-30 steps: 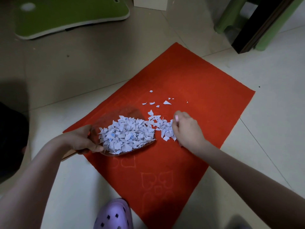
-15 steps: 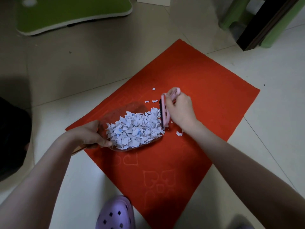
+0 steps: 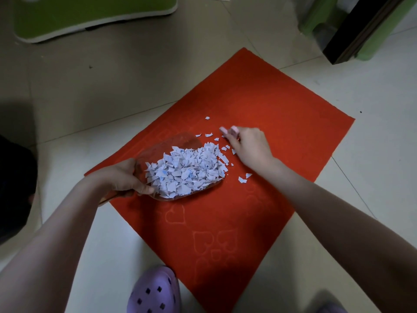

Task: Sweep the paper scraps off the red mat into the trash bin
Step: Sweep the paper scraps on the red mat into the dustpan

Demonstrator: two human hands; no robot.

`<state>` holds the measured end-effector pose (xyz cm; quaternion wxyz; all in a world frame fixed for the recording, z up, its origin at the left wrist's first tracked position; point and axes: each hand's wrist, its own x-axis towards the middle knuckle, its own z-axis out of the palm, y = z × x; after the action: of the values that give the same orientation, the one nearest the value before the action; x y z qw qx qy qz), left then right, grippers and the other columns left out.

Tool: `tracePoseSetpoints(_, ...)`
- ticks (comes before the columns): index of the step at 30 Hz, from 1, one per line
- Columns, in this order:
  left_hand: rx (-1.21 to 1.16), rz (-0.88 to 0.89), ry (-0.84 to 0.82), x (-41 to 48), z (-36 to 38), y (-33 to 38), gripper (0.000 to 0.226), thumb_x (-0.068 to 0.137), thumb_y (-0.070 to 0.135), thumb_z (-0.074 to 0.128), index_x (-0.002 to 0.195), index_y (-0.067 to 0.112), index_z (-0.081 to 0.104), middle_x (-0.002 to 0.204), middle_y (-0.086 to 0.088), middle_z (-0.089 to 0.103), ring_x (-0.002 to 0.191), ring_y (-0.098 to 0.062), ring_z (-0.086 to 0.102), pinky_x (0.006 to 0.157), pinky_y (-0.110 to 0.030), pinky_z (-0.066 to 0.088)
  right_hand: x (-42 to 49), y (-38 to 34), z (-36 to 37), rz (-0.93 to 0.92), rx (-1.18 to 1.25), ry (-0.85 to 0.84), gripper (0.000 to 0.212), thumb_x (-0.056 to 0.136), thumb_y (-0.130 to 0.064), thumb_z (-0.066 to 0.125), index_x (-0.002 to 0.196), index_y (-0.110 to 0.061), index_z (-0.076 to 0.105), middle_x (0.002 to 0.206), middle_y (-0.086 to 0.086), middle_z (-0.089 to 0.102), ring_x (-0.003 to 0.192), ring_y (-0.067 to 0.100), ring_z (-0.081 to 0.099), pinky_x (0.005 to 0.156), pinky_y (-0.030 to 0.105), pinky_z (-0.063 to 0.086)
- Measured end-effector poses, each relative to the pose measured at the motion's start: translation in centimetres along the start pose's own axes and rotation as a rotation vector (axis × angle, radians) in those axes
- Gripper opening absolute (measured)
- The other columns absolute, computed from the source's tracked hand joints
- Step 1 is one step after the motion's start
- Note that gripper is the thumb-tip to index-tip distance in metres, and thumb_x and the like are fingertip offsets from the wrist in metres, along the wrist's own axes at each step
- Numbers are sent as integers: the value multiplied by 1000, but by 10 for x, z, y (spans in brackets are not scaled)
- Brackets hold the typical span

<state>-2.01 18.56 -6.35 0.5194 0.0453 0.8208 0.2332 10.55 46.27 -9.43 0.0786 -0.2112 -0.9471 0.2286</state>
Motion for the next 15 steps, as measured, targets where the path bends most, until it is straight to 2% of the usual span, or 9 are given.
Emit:
tracePoseSetpoints(3,8,24,2,-2,4,5,63,63,5,85,111,10,45,67,-10,60,44,-12,51,41,-24,42,-12,-15,11,-35,36,-77,38,98,-36,47,71,-11,57,59,6,58,56,30,54,56,34,42)
tracePoseSetpoints(6,5,31,6,-1,7,6,63,65,6,85,113,10,44,73,-11,61,51,-15,52,48,-27,43,-21,-25,17,-43,91,-92,34,97,-32,48,79,-8,63,68,8,65,60,30,58,59,37,46)
tracePoseSetpoints(8,-4,35,15,2,10,4,63,64,7,86,111,11,44,76,-12,62,54,-16,53,50,-28,43,-25,-34,18,-37,138,-98,31,96,-30,49,83,-9,67,61,1,62,53,21,55,55,32,43)
tracePoseSetpoints(10,-27,61,18,4,15,-1,58,65,5,85,106,12,46,78,-13,61,56,-17,55,51,-28,44,-28,-45,17,-25,194,-102,28,96,-29,50,90,-11,70,51,-8,50,43,6,43,47,20,32)
tracePoseSetpoints(11,-54,88,22,6,17,-4,53,66,3,84,103,11,46,79,-13,61,59,-18,56,51,-28,45,-30,-50,16,-32,215,-107,27,96,-29,50,92,-11,71,51,-8,49,41,3,39,46,17,27)
tracePoseSetpoints(13,-105,137,50,11,21,-12,47,67,2,83,96,13,48,84,-12,61,69,-20,58,54,-25,47,-33,-58,8,-79,262,-116,23,95,-27,52,94,-14,71,61,-4,62,42,2,39,49,21,29)
tracePoseSetpoints(15,-163,164,70,18,21,-23,51,66,5,84,100,15,48,95,-11,61,79,-21,61,59,-26,51,-33,-61,-5,-132,329,-100,18,94,-26,56,96,-19,72,74,-6,70,44,2,44,52,20,36)
